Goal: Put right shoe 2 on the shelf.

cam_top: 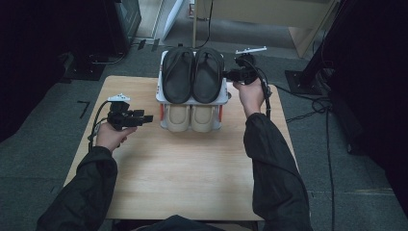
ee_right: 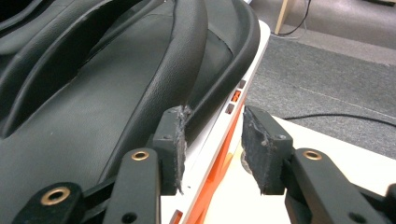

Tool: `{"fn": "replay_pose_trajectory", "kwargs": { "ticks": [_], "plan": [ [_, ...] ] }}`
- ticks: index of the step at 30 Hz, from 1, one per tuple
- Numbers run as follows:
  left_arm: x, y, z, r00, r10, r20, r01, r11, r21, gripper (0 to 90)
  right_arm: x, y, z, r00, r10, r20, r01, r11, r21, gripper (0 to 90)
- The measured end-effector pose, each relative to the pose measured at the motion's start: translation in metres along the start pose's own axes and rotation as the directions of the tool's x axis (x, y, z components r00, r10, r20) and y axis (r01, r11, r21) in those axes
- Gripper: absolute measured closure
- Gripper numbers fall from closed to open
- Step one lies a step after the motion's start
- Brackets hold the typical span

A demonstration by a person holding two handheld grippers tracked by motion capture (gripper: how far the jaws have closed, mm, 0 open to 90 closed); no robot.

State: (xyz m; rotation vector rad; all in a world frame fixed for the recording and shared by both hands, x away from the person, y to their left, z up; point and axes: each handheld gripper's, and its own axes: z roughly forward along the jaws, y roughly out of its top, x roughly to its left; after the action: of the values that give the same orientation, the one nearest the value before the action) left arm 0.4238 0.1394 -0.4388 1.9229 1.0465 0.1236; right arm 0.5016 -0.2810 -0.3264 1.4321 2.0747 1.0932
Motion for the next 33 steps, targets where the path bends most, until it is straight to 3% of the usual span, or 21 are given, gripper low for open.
{"fn": "replay_pose_trajectory", "kwargs": {
  "ticks": [19,33],
  "plan": [
    [0.000,-0.002,0.003,0.9999,0.005,-0.013,-0.005,0.9999,0.014,39.3,-0.006,-0.034,-0.029,0.9969,-0.061,-0.051,0.059,0.997,-0.040,50.5],
    [-0.002,-0.005,0.002,0.9997,0.006,-0.023,-0.006,0.9998,0.019,38.8,-0.007,-0.081,-0.042,0.9882,-0.083,-0.128,0.079,0.996,-0.036,48.1]
  ]
}}
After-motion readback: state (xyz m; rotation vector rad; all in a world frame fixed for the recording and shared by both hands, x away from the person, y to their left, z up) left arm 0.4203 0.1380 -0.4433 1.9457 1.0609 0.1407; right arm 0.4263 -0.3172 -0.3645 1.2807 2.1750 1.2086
